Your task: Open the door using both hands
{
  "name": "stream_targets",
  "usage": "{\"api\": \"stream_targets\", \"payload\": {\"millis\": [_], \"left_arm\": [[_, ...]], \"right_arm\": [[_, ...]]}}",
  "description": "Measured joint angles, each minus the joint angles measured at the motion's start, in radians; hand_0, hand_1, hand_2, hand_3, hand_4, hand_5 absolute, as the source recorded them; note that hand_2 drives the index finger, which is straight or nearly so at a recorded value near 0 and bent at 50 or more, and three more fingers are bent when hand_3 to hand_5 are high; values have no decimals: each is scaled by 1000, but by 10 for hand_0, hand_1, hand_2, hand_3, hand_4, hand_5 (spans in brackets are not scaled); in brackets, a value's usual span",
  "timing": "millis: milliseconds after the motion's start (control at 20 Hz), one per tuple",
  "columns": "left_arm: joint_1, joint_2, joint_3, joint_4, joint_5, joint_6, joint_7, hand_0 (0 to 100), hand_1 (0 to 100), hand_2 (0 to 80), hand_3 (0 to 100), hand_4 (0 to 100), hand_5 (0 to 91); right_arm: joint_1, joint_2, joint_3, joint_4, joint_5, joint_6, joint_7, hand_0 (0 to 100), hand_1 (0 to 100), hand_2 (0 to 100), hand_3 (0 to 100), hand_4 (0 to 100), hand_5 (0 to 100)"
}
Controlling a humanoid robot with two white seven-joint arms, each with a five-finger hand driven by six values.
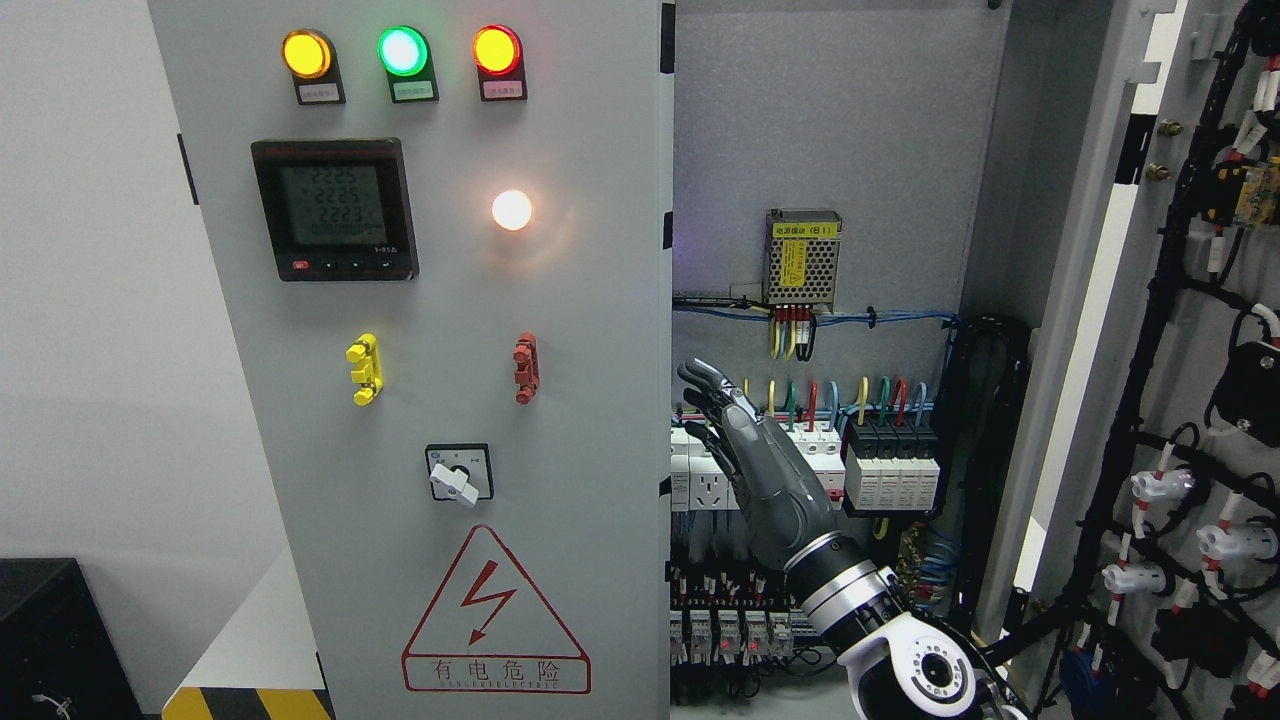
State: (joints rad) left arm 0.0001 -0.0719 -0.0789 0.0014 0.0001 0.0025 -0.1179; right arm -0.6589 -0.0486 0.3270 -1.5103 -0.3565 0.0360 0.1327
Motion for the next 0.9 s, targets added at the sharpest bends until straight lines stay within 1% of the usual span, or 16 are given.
{"api": "stream_targets", "payload": {"millis": [901], "left_arm": [[32, -4, 2, -21, 0, -8, -2, 120, 556, 0, 0, 0, 0]], "right_arm": [[-30, -2, 3, 55, -49, 0, 5, 73, 136, 0, 0, 0, 0]]}}
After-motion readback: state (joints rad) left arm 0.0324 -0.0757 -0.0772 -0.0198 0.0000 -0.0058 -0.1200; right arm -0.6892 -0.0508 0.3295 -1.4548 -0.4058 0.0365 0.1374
